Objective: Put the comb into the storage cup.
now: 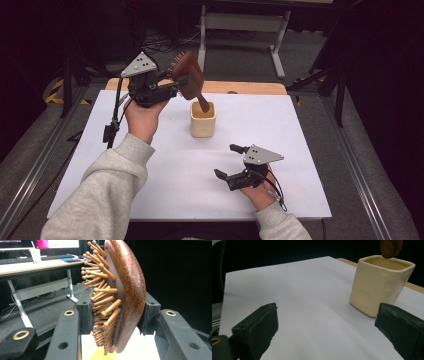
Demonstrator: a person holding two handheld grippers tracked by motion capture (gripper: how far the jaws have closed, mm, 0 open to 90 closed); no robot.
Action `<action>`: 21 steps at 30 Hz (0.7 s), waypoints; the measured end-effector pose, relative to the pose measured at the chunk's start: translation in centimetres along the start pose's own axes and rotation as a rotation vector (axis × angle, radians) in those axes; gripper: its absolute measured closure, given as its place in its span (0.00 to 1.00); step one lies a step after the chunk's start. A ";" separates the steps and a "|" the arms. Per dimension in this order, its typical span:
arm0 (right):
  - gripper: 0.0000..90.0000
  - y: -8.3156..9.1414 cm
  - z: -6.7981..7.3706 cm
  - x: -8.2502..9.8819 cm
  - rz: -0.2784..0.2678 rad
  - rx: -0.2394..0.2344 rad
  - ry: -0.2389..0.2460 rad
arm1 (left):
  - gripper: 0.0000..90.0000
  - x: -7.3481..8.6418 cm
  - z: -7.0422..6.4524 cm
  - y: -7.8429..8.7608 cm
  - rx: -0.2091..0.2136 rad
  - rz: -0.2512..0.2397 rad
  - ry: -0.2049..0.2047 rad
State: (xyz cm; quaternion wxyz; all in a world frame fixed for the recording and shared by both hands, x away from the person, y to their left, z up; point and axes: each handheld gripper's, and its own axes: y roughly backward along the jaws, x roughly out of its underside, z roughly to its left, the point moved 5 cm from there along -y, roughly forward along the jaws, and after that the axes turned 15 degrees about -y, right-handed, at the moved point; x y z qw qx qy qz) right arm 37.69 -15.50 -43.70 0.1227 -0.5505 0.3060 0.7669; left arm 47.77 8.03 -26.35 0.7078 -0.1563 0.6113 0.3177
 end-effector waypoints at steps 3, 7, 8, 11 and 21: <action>0.05 0.0 0.0 0.0 0.001 0.000 -0.002 | 0.63 0.1 0.0 -0.3 -0.011 0.006 -0.011; 0.05 0.0 0.0 0.0 0.000 -0.002 -0.002 | 0.63 0.5 0.2 -1.1 -0.022 0.018 -0.008; 0.05 0.0 0.0 0.0 0.000 -0.002 -0.002 | 0.63 0.5 0.2 -1.1 -0.022 0.018 -0.008; 0.05 0.1 -0.1 0.0 -0.002 -0.002 -0.002 | 0.63 0.8 0.2 -1.7 -0.023 0.027 -0.003; 0.05 0.1 0.0 -0.1 -0.007 -0.010 -0.005 | 0.63 1.3 0.2 -2.3 -0.013 0.041 0.000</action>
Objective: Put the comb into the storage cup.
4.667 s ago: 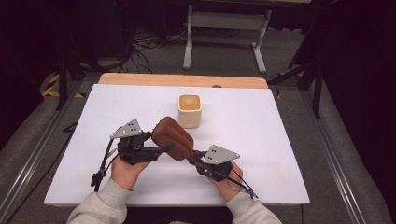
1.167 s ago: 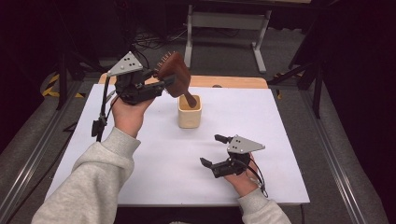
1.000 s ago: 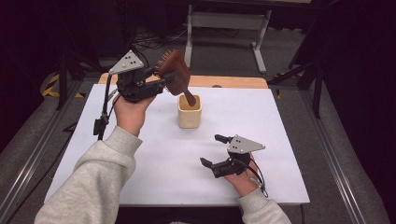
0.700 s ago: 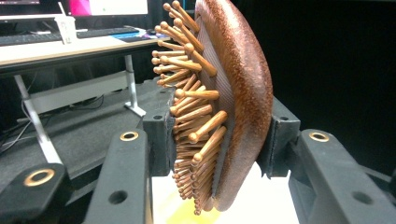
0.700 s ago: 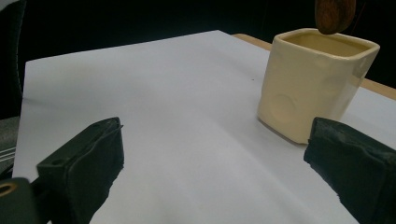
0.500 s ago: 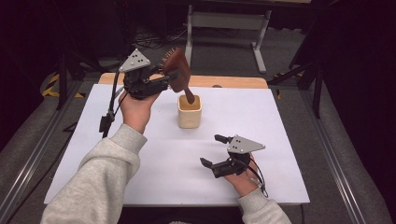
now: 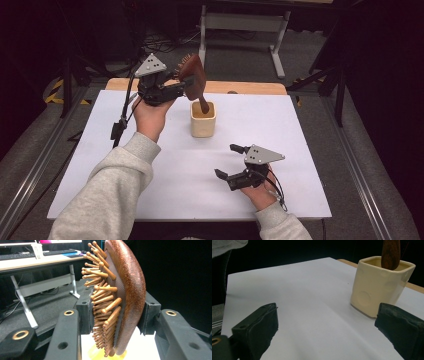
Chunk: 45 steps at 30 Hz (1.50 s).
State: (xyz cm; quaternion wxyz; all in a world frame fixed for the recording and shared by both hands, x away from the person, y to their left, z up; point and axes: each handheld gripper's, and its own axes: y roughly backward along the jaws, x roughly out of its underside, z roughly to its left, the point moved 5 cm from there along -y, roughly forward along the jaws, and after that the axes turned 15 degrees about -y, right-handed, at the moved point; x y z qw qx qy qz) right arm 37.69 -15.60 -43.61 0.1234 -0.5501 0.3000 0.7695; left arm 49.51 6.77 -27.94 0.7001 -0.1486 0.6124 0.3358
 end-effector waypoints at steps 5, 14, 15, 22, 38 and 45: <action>0.05 0.0 0.1 0.0 0.001 -0.001 0.004 | 0.62 0.6 0.1 -0.5 0.004 0.013 0.006; 0.05 0.0 0.1 0.0 0.003 -0.005 0.001 | 0.62 2.0 0.2 -1.8 0.010 0.060 0.028; 0.05 0.0 0.1 0.0 0.003 -0.005 0.001 | 0.62 2.0 0.2 -1.8 0.010 0.060 0.028; 0.05 0.0 0.1 0.0 0.004 -0.010 0.000 | 0.62 2.7 0.4 -2.8 0.022 0.085 0.049; 0.05 0.3 0.1 0.1 0.003 -0.010 -0.001 | 0.62 4.5 0.5 -4.3 0.047 0.157 0.095; 0.05 0.2 0.2 0.1 0.004 -0.013 0.003 | 0.62 5.1 0.6 -4.7 0.052 0.191 0.103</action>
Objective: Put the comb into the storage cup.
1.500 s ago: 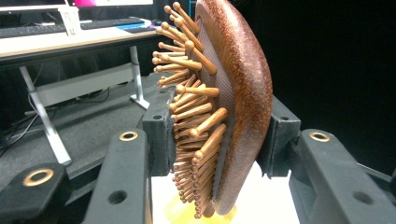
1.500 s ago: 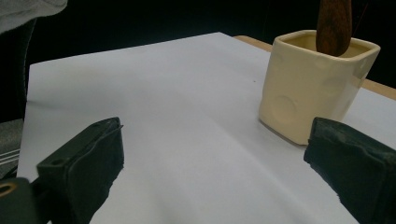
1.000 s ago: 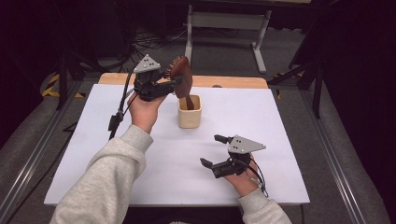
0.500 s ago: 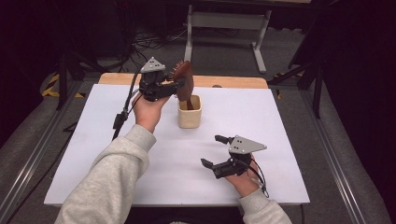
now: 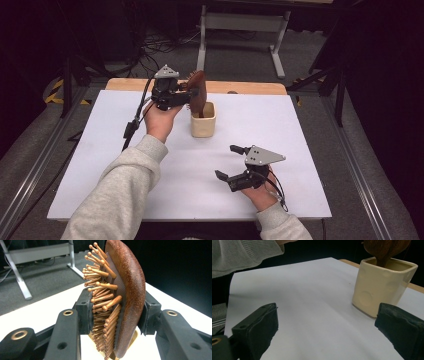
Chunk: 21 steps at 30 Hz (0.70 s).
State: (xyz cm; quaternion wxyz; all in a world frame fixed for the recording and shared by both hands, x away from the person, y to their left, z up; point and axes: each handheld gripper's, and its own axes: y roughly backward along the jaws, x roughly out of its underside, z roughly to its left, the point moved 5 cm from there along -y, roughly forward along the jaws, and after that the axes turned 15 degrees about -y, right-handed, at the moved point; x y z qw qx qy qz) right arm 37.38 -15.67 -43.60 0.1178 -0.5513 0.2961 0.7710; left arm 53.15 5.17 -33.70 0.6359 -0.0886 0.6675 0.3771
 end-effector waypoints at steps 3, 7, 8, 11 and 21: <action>0.05 0.0 0.0 0.0 -0.002 -0.001 0.002 | 0.61 0.1 0.0 -0.1 0.002 0.006 0.001; 0.05 0.0 0.0 0.0 -0.001 -0.006 0.003 | 0.61 0.1 -0.1 -0.1 0.003 0.003 0.000; 0.05 0.0 0.0 0.0 -0.001 -0.006 0.003 | 0.61 0.1 -0.1 -0.1 0.003 0.003 0.000; 0.05 0.0 0.1 0.0 -0.001 -0.006 0.003 | 0.60 0.1 -0.1 -0.2 0.003 -0.001 0.003; 0.05 0.0 0.1 0.0 -0.003 -0.009 0.002 | 0.48 0.3 0.2 0.3 -0.033 -0.011 -0.006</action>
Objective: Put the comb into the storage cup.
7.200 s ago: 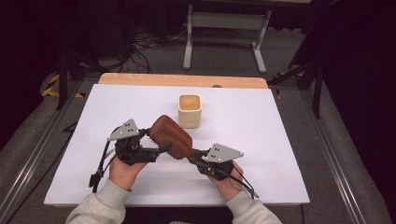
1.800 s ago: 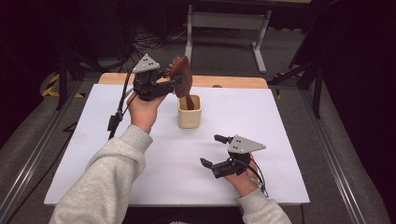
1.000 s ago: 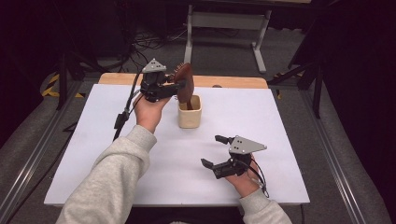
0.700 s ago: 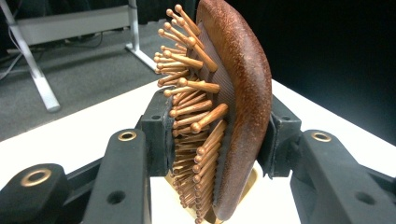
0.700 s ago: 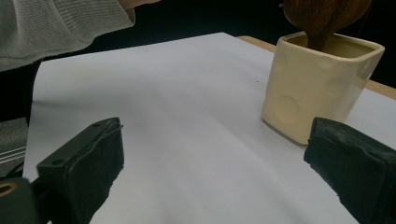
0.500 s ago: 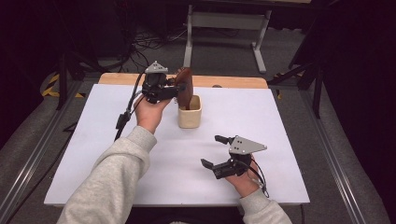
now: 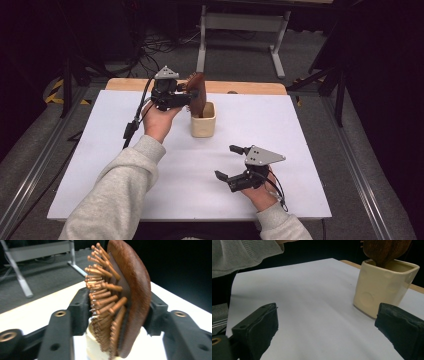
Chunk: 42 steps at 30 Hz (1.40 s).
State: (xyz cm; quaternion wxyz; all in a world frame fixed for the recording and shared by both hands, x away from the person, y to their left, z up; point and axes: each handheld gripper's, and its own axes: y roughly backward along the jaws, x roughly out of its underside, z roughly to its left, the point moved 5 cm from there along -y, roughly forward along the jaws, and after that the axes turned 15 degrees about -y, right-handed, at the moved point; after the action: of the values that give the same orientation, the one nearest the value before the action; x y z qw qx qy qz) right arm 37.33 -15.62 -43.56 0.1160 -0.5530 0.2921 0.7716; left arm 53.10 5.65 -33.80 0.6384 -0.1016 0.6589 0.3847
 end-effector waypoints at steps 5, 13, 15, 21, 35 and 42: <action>0.05 0.1 0.0 -0.2 -0.019 -0.003 0.001 | 0.21 0.1 0.5 0.4 -0.070 0.025 -0.064; 0.05 0.0 -0.3 -0.4 -0.021 -0.002 -0.003 | 0.00 0.0 1.2 3.5 -0.102 -0.022 -0.093; 0.05 0.2 -0.3 -0.7 -0.029 -0.001 -0.004 | 0.00 0.0 1.1 4.3 -0.094 -0.039 -0.111; 0.05 0.9 -0.4 -1.4 -0.053 0.007 0.001 | 0.00 0.6 0.2 7.0 -0.038 -0.074 -0.149; 0.05 2.6 -1.5 -2.1 -0.076 0.049 -0.003 | 0.00 3.4 -1.7 13.6 0.008 -0.128 -0.223; 0.05 3.0 -1.7 -2.1 -0.075 0.062 0.004 | 0.00 5.9 -2.0 14.4 0.033 -0.098 -0.226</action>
State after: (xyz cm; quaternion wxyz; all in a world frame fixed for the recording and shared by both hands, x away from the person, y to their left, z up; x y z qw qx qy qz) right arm 37.97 -18.67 -41.01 0.1613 -0.5613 0.2951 0.7562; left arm 41.56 16.36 -34.03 0.7281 -0.0793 0.5834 0.3511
